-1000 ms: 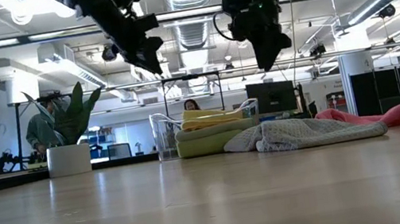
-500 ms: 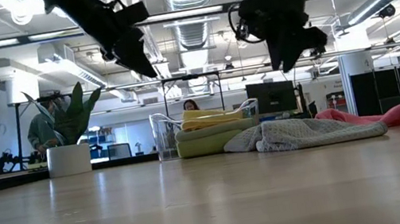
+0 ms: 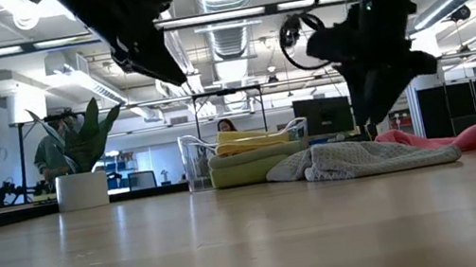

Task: Fold microfiber towels
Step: Fold the gray microfiber cloth

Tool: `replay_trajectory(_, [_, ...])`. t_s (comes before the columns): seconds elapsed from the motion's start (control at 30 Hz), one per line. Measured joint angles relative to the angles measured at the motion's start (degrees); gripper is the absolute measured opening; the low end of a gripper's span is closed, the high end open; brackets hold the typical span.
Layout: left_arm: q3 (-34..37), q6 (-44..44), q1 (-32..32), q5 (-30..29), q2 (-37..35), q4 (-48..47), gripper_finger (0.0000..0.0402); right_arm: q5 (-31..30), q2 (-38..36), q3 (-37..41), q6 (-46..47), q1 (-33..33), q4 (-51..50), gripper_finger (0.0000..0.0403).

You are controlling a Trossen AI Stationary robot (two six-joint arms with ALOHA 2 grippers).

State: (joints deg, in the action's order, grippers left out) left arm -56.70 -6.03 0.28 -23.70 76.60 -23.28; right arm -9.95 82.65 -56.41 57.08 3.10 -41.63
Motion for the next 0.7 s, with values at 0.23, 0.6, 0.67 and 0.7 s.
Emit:
replay_trajectory(0.23, [1.27,-6.95,-5.42,1.15,0.02,0.7,0.0151,-4.94,0.0,6.73,7.04,0.38,6.62,0.0128])
replay_trajectory(0.6, [3.66,-13.64,-12.02,1.33,0.09,2.19,0.0151,-3.5,0.03,10.84,12.8,4.14,11.19,0.0127])
replay_trajectory(0.67, [3.66,-13.67,-12.51,1.31,0.09,2.17,0.0151,-3.39,0.03,10.95,13.32,5.21,11.09,0.0127])
replay_trajectory(0.7, [3.66,-13.7,-12.69,1.31,0.09,2.15,0.0151,-3.35,0.03,11.04,13.57,5.63,11.15,0.0127])
